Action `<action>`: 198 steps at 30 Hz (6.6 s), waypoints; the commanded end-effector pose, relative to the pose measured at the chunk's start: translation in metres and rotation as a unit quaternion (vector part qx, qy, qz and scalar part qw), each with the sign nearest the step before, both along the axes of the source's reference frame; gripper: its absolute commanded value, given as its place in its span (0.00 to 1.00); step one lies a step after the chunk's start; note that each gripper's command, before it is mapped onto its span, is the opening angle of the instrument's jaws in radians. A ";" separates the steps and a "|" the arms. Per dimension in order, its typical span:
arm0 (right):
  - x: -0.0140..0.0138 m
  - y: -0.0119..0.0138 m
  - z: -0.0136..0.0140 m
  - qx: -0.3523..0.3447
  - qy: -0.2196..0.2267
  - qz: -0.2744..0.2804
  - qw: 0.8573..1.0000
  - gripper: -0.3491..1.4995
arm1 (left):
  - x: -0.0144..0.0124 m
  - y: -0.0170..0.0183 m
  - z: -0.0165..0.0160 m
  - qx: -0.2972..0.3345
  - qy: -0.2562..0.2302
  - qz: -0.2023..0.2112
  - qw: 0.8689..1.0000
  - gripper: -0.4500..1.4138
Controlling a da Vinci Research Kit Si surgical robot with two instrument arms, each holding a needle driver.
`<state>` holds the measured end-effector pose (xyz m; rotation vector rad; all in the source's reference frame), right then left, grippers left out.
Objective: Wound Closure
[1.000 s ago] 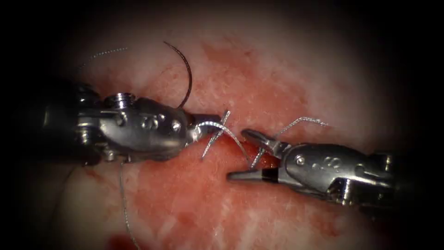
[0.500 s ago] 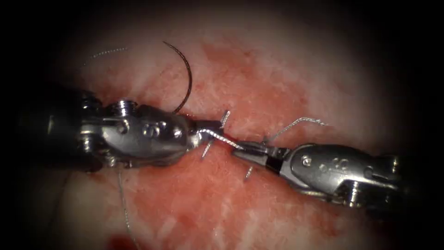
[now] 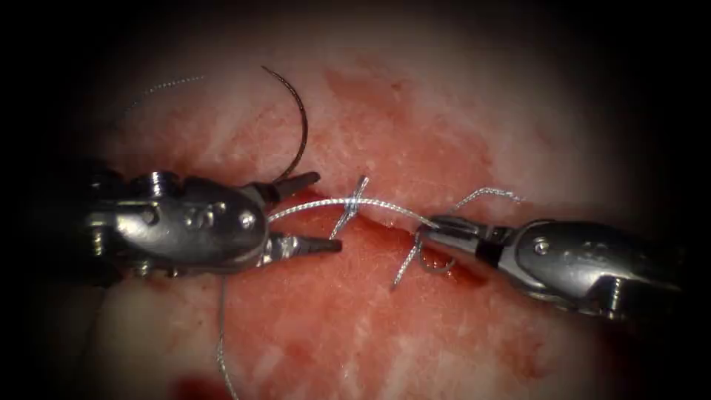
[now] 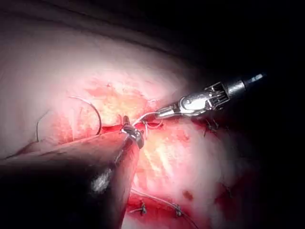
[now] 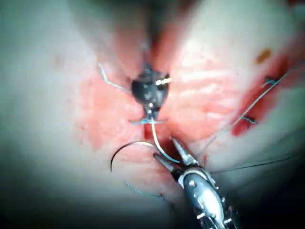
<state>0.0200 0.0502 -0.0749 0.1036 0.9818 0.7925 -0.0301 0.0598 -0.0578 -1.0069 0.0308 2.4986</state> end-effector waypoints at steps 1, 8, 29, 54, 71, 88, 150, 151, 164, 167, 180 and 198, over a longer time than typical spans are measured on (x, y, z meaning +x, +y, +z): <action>0.0008 -0.0004 0.0001 0.001 0.006 -0.001 1.000 0.00 | 0.0000 -0.0009 0.0009 0.001 -0.001 0.001 1.000 0.52; 0.0008 -0.0004 -0.0003 0.002 0.008 -0.001 1.000 0.00 | 0.0006 -0.0011 0.0024 0.004 -0.004 -0.006 1.000 0.52; 0.0006 -0.0005 -0.0003 -0.001 0.007 -0.003 1.000 0.00 | 0.0023 -0.0028 0.0006 -0.020 0.026 -0.080 0.996 0.05; -0.0073 0.0038 -0.0052 -0.077 0.115 -0.022 0.990 0.31 | -0.0007 0.0007 0.0006 -0.041 0.027 -0.073 0.996 0.05; 0.0007 -0.0013 0.0045 -0.096 0.077 -0.061 0.990 0.00 | -0.0092 0.0039 0.0033 -0.036 -0.014 -0.067 0.997 0.05; 0.0007 -0.0004 0.0017 -0.121 0.136 0.023 0.983 0.00 | -0.0098 0.0019 0.0080 -0.031 -0.023 -0.062 0.997 0.05; 0.0010 -0.0011 0.0055 -0.096 -0.270 -0.022 0.958 0.55 | -0.0097 -0.0009 0.0035 -0.027 0.026 0.025 0.999 0.05; 0.0009 -0.0011 0.0055 -0.099 -0.277 -0.030 0.955 0.55 | -0.0097 -0.0009 0.0035 -0.027 0.026 0.025 0.999 0.05; -0.0003 -0.0015 0.0083 -0.096 -0.327 -0.070 0.938 0.58 | -0.0101 -0.0010 0.0039 -0.023 0.032 0.027 0.999 0.05; -0.0003 -0.0015 0.0084 -0.100 -0.345 -0.070 0.931 0.58 | -0.0101 -0.0011 0.0038 -0.024 0.034 0.030 0.999 0.05; -0.0001 -0.0016 0.0108 -0.100 -0.373 -0.082 0.919 0.58 | -0.0103 -0.0015 0.0036 -0.025 0.035 0.031 0.999 0.05; -0.0004 -0.0021 0.0108 -0.084 -0.366 -0.102 0.921 0.00 | -0.0099 -0.0015 0.0034 -0.025 0.035 0.032 0.999 0.05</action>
